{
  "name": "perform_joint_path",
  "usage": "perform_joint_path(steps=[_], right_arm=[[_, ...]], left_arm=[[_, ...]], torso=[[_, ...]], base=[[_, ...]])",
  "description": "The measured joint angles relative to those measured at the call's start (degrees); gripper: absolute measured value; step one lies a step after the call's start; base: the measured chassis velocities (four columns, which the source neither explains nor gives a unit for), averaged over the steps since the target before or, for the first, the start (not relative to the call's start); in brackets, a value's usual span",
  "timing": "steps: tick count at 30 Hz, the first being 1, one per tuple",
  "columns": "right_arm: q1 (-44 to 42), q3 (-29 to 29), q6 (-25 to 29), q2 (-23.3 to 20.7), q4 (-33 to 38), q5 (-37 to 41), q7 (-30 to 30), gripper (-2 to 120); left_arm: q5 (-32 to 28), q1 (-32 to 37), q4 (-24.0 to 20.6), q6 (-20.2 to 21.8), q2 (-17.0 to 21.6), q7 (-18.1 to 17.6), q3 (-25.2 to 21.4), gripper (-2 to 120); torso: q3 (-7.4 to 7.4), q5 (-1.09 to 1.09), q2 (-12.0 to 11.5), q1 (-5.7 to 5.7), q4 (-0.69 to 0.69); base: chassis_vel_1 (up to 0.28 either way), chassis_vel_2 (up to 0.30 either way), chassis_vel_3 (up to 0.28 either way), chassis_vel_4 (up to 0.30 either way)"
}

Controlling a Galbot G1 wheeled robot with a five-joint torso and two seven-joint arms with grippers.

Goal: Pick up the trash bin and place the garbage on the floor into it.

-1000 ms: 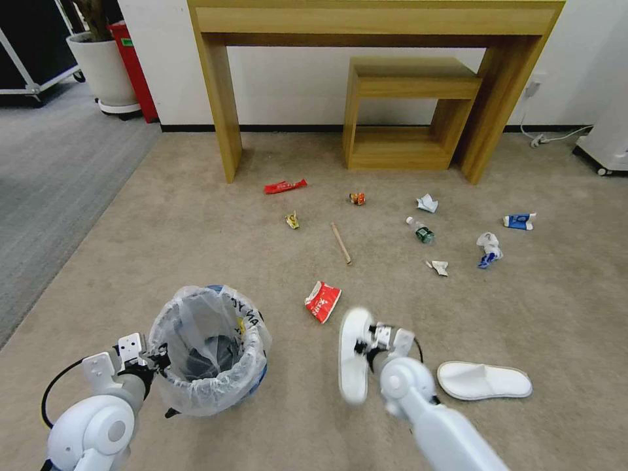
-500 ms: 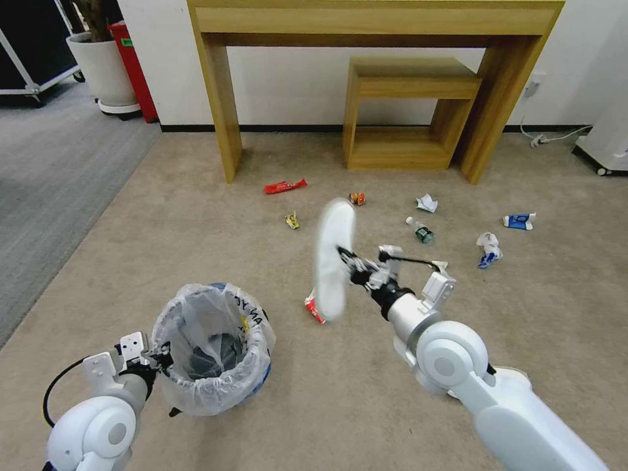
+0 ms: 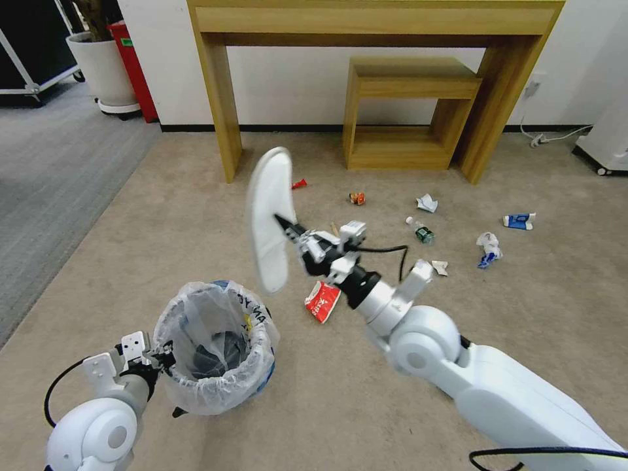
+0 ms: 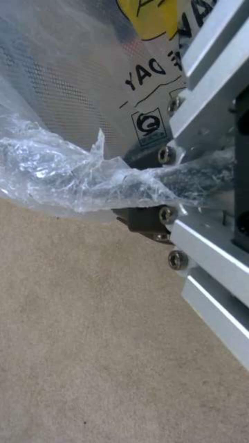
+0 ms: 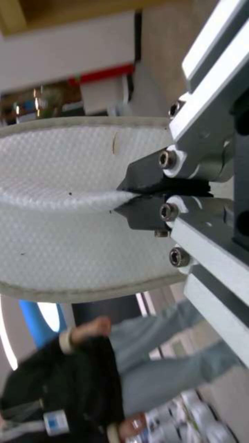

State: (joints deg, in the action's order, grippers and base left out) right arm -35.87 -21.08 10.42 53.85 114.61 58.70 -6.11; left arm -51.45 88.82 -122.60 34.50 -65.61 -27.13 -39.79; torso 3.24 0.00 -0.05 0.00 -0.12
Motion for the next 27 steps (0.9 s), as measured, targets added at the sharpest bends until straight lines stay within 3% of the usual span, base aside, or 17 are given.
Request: perform_joint_path(steps=[4, 8, 12, 27], right_arm=[[4.6, -6.9, 4.3, 3.2, -6.6, -3.1, -5.5, 0], [6.1, -9.5, 5.7, 4.7, -8.8, -3.9, -6.9, 0], [8.9, -14.2, 8.4, 9.0, -13.8, -5.5, -9.5, 0], [12.6, -20.5, 12.9, 17.5, -28.5, -10.6, -12.3, 0]], left_arm=[[-0.1, 0.1, -0.3, 0.0, -0.2, -0.1, -0.2, 1], [-0.2, 0.2, -0.6, 0.0, -0.4, -0.1, -0.3, 1], [-0.2, 0.5, -1.2, 0.0, -0.6, -0.1, -0.6, 1], [-0.4, 0.7, -1.8, -0.1, -0.8, -0.1, -0.7, 1]], torso=[[0.0, -0.01, 0.0, 0.0, 0.0], [0.0, -0.01, 0.0, 0.0, 0.0], [0.0, -0.01, 0.0, 0.0, 0.0], [0.0, -0.01, 0.0, 0.0, 0.0]], base=[[0.0, 0.0, 0.0, 0.0], [0.0, 0.0, 0.0, 0.0], [0.0, 0.0, 0.0, 0.0], [0.0, 0.0, 0.0, 0.0]])
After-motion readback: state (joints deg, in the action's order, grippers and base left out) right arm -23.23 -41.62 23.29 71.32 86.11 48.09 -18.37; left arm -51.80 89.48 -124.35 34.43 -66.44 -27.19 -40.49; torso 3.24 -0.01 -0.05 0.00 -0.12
